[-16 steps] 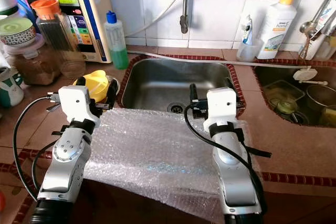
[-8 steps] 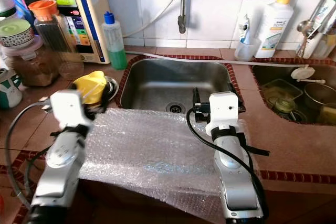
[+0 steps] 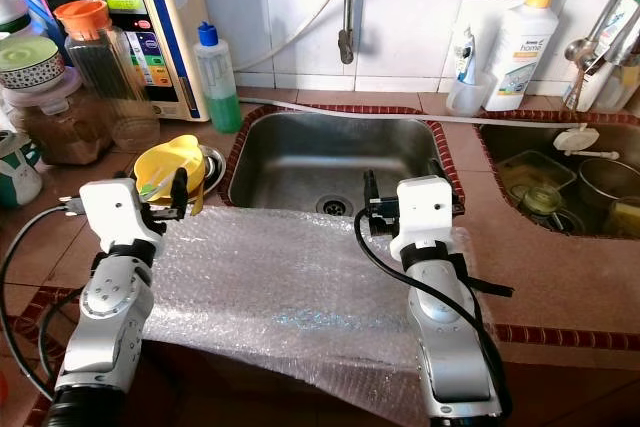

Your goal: Kitchen organization

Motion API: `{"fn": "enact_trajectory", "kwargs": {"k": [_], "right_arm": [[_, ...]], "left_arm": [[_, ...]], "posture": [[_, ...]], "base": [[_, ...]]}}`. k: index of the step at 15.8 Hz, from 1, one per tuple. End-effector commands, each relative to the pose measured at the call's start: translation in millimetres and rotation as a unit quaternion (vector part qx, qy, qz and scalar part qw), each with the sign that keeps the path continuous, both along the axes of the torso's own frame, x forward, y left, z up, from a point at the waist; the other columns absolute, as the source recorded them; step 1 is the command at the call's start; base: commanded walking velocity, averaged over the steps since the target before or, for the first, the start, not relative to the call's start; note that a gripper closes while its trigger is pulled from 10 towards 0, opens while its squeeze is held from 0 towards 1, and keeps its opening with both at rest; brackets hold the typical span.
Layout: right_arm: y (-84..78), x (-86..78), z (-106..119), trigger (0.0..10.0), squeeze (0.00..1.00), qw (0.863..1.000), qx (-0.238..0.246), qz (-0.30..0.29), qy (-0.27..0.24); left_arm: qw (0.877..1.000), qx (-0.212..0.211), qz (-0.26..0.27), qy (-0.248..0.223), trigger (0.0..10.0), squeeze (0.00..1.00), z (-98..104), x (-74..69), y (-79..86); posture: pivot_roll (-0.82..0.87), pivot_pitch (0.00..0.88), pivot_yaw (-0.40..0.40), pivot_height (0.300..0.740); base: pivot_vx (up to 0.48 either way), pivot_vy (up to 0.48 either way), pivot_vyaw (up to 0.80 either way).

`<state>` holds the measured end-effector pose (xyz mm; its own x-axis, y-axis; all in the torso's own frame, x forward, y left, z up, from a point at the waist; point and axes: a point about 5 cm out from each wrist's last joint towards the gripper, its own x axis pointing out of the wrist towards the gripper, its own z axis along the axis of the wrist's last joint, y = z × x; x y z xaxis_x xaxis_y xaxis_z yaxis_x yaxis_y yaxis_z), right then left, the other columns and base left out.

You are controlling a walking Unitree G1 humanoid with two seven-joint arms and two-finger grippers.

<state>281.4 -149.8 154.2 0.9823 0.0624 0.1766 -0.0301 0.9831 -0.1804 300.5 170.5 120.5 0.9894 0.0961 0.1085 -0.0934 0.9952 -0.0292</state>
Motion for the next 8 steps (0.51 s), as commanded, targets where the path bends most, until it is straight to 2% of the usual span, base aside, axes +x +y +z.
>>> {"fn": "enact_trajectory", "kwargs": {"k": [1,3,4,7,8], "right_arm": [[1.0,-0.3,3,10.0,0.0,1.0,0.002,0.005,-0.002],[-0.9,-0.7,3,10.0,0.0,1.0,0.001,0.002,-0.002],[-1.2,-0.9,3,10.0,0.0,1.0,0.001,0.002,-0.001],[-0.3,-1.3,3,10.0,0.0,1.0,0.001,0.003,-0.001],[-0.2,-1.1,3,10.0,0.0,1.0,0.001,0.004,-0.002]], "left_arm": [[1.0,0.002,-0.004,-0.003,10.0,0.0,1,1.8,-0.8],[1.0,-0.008,-0.001,0.0,10.0,0.0,-1,1.7,-0.8],[0.999,-0.035,0.003,0.009,10.0,0.0,-4,1.2,-1.0],[0.998,-0.056,0.007,0.02,10.0,0.0,-9,1.6,-1.8],[0.997,-0.066,0.011,0.024,6.1,0.0,-10,1.5,-0.8]], "posture": [[-0.04,0.0,0.037,0.74],[-0.05,0.0,0.041,0.74],[-0.06,0.0,0.042,0.74],[-0.06,0.0,0.04,0.74],[-0.06,0.0,0.04,0.74]], "base": [[0.0,0.0,0.0],[0.0,0.0,0.0],[0.0,0.0,0.0],[0.0,0.0,0.0],[0.0,0.0,0.0]]}}
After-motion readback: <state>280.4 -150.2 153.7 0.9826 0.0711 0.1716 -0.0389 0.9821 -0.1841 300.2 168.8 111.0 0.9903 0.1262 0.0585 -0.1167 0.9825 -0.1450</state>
